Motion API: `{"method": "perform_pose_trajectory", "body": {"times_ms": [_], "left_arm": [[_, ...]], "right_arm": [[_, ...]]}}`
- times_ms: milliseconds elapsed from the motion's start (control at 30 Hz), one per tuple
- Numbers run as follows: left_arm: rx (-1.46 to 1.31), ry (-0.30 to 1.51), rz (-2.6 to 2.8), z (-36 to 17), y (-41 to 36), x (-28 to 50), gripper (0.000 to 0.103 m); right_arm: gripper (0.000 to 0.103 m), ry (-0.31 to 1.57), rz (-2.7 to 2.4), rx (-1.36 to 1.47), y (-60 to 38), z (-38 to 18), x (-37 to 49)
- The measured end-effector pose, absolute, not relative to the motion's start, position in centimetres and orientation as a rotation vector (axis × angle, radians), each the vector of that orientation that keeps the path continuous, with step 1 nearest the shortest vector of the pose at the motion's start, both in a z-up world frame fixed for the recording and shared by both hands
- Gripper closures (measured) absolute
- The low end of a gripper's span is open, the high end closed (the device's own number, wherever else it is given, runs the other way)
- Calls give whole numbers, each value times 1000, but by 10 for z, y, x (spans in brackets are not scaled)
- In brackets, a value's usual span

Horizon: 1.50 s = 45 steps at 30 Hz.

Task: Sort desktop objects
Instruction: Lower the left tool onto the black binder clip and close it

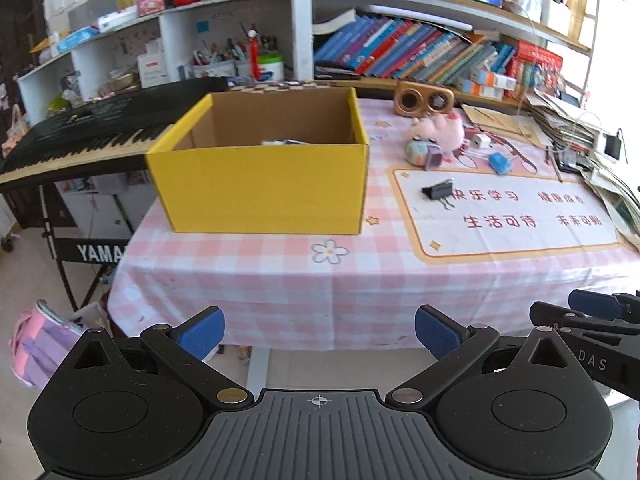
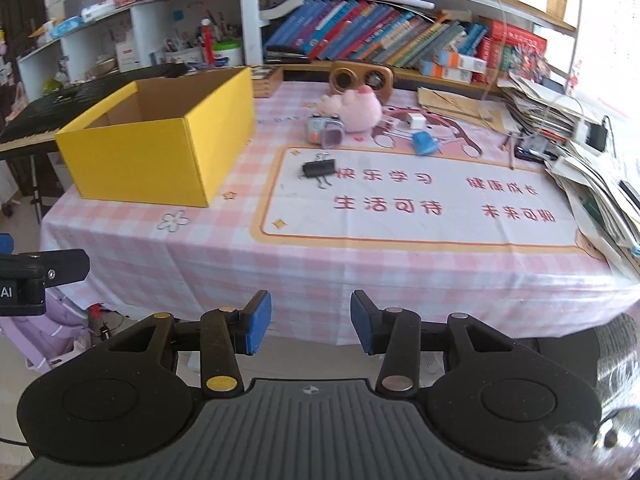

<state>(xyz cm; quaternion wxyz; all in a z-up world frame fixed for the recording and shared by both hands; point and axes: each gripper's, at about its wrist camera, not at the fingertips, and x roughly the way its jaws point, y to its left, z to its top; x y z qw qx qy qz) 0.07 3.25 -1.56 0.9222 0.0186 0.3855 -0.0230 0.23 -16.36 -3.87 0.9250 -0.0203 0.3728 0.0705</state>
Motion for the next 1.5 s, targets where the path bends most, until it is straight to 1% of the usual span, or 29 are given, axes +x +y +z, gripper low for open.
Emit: {"method": "perform_pose_trajectory", "body": {"times_ms": [333,900,1200,1500], "left_arm": [[77,824,-122,-24,-1,20,1],[99,847,-213,-32,-62,66,1],[105,843,-245,-35,-94,92,1],[94,857,-209,-42,-123,128,1]], "right_arm": [[57,801,75,-14,-194,-47,10],[53,837,7,-1,-245,-51,49],[50,843,-14,14,-275,-52,80],[47,848,23,0,-302,-55,132]]}}
